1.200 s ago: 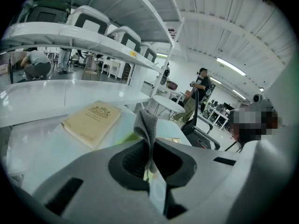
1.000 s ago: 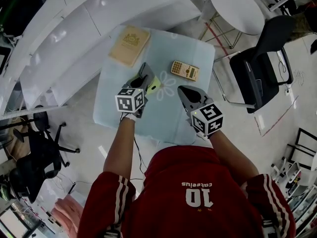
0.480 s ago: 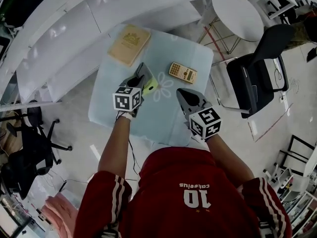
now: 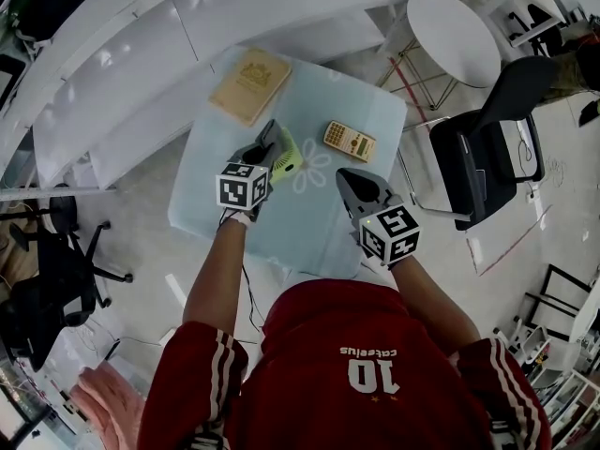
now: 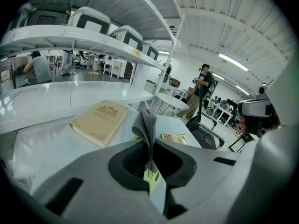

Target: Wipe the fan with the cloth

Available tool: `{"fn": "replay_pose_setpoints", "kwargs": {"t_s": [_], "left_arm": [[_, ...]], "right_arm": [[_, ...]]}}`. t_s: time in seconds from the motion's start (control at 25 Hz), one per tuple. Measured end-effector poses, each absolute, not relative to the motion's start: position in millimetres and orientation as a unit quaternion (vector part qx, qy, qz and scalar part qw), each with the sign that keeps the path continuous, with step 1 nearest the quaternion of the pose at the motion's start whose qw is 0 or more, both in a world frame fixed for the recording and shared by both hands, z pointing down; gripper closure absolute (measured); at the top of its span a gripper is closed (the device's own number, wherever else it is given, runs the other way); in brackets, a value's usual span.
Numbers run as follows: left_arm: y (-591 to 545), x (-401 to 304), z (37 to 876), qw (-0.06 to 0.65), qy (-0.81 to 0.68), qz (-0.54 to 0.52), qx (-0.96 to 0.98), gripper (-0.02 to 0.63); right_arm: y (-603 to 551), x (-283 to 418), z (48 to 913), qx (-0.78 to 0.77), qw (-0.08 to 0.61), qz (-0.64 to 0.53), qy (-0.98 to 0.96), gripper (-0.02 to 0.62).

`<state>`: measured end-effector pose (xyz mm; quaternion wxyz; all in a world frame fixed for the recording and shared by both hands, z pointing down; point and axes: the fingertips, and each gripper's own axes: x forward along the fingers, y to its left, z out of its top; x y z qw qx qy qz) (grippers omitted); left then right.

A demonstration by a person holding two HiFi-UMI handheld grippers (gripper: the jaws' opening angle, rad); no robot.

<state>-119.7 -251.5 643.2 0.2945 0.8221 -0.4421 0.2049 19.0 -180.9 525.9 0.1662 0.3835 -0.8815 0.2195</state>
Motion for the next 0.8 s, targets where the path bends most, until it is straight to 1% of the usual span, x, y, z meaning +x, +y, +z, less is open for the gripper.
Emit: {"fn": "replay_pose_setpoints", "kwargs": {"t_s": [0.8], "left_arm": [[-234.4, -142.9, 643.0, 0.290, -0.454, 0.211, 0.815, 0.580]], "right_arm": [[-170.1, 5.9, 518.4, 0.374, 0.168, 0.208, -0.888, 0.592]]}}
